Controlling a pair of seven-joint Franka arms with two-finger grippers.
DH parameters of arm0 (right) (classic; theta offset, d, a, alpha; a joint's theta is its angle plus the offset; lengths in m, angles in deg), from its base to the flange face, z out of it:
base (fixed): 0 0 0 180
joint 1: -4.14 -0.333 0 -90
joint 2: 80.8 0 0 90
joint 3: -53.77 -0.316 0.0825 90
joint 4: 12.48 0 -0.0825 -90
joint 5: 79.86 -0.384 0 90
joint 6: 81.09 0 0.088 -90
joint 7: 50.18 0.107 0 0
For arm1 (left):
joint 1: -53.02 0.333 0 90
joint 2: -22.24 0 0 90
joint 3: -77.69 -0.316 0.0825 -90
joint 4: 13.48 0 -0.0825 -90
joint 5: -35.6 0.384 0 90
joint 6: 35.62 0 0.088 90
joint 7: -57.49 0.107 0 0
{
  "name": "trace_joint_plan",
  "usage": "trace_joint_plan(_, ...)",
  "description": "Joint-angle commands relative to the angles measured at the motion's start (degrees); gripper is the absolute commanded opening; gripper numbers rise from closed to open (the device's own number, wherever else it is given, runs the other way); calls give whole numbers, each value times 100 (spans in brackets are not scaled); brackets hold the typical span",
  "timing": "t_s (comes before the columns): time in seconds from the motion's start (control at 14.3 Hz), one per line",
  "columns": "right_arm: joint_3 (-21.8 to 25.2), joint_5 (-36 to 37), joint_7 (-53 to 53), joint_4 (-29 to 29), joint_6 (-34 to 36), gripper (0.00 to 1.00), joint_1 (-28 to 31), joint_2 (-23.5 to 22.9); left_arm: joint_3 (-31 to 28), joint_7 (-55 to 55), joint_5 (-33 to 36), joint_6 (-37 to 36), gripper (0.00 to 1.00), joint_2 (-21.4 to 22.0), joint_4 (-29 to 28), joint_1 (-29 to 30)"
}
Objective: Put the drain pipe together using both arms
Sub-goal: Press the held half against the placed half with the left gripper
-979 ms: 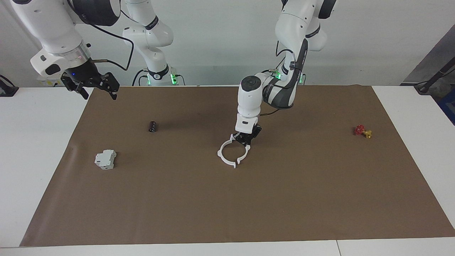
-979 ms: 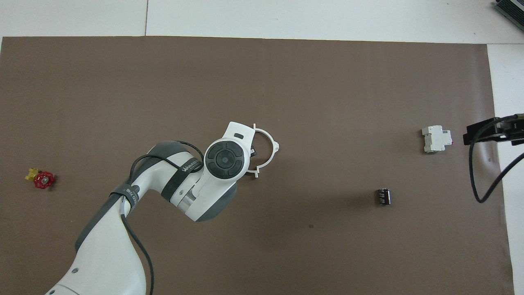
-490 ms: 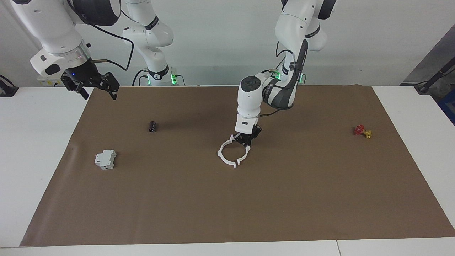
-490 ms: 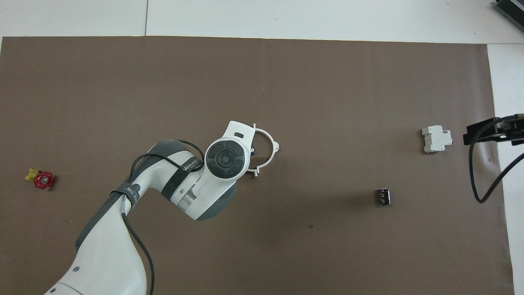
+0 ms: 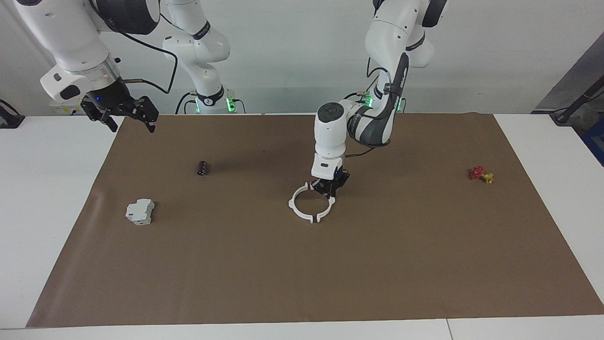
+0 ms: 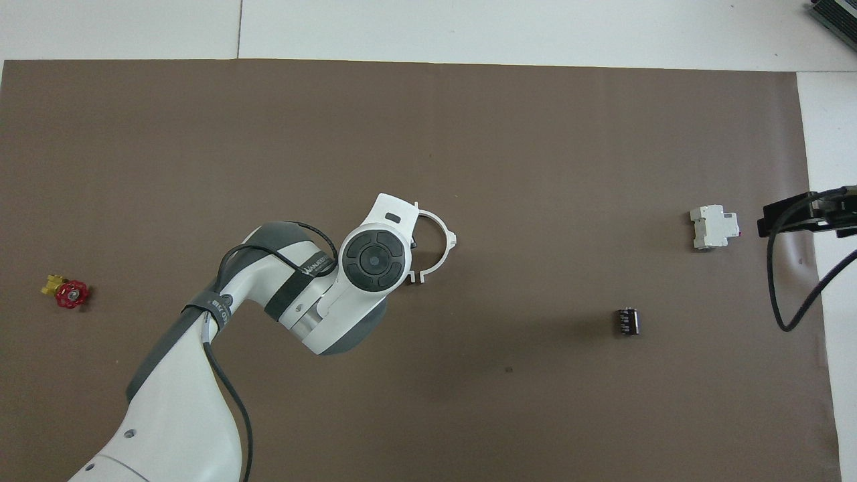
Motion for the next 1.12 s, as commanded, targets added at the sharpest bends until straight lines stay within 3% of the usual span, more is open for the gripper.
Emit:
trace_joint_plan(0.0,-7,-10,70,96,-28,100,9,115,-42,-115,154,45,0,-117,152,-49)
trace_joint_plan(1.05,-7,-10,70,96,-28,100,9,115,-42,-123,154,45,0,-178,196,-110)
